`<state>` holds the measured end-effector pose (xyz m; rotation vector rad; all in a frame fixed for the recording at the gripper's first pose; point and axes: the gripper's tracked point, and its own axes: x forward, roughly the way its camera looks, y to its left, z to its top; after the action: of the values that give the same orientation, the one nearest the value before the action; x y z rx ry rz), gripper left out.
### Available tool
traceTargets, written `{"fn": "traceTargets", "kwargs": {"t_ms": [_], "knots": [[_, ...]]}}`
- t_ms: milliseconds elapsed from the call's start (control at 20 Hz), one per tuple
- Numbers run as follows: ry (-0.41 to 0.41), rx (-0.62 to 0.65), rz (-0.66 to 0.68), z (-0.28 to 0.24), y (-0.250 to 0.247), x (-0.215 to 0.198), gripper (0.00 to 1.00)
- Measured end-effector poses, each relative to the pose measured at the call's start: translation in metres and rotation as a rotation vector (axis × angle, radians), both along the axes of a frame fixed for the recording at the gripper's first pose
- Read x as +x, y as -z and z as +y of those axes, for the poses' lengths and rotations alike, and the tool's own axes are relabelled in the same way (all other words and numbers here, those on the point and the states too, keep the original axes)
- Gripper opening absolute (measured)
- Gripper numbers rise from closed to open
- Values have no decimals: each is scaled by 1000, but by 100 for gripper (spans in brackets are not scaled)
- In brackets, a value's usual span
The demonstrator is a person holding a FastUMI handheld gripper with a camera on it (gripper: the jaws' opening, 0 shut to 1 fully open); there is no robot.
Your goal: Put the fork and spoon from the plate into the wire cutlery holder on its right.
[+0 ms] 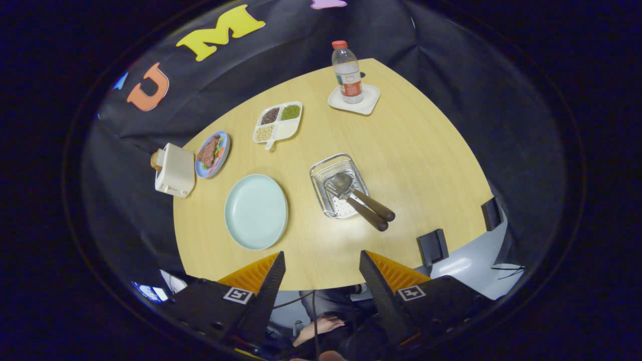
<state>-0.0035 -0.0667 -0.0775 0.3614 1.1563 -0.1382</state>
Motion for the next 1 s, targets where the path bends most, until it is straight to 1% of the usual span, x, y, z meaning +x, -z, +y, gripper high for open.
{"fn": "traceTargets", "kwargs": {"t_ms": [100, 350, 450, 600, 750, 850, 1000], "knots": [[-17, -39, -38, 3, -6, -1, 95], [-70, -170, -204, 10, -39, -1, 95], [-105, -205, -305, 21, -58, -2, 95], [-142, -269, -484, 37, -89, -5, 95], [-145, -288, -692, 56, -123, -13, 95], [-150, -335, -864, 65, -146, -25, 95], [-117, -445, -1165, 71, -180, -53, 95]]}}
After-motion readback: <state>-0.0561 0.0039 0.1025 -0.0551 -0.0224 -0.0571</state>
